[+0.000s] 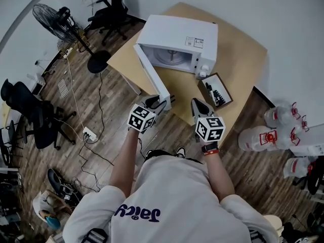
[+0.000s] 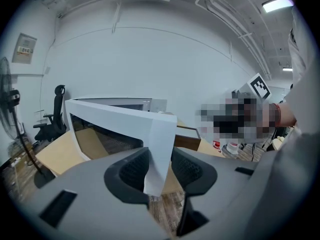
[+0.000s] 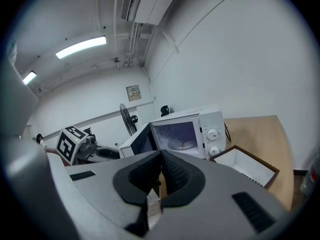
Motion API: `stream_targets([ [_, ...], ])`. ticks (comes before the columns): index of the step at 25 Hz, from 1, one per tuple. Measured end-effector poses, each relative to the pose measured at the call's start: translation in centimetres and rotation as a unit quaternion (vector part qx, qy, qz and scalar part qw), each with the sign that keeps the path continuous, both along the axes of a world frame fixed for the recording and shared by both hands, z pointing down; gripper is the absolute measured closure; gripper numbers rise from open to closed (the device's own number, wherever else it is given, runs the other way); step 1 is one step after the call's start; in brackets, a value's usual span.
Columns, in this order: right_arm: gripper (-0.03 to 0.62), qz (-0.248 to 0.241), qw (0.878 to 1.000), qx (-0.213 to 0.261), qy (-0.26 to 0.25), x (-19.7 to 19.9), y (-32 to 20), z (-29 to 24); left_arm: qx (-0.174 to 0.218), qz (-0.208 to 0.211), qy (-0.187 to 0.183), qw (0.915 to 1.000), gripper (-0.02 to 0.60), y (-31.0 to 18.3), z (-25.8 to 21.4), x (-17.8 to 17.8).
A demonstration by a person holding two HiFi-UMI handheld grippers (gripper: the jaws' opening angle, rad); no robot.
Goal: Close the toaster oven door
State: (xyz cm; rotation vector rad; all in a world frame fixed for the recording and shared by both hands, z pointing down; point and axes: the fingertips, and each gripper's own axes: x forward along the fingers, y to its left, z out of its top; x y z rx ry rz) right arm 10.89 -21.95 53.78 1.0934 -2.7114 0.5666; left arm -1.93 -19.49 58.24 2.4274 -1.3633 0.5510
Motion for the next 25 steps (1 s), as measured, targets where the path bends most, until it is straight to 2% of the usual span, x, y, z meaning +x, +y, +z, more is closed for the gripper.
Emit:
stream_targets([
  [6,0.579,0.0,1.0,-0.012,-0.007,1.7,-1.1,0.4,0.0,-0.018,0.002,0.9998,0.425,-1.2,0.0,1.0],
  [17,0.579,-0.004,1.0,-0.017,-0.012,-0.1,-0.9,0.5,-0.006,-0.014,0.0,0.9999,0.426,-2.0,0.0,1.5],
  [22,0.579,0.004,1.0,-0.012,-0.01,-0.6,-2.1,0.0,-0.005,-0.009,0.005,0.9999,0.426,-2.7,0.0,1.9],
  [25,0.579,0.01,1.0,-0.007,-0.01,-1.0,-3.1,-0.6,-0.001,-0.019,0.008,0.9998,0.426,-3.1,-0.1,2.0],
])
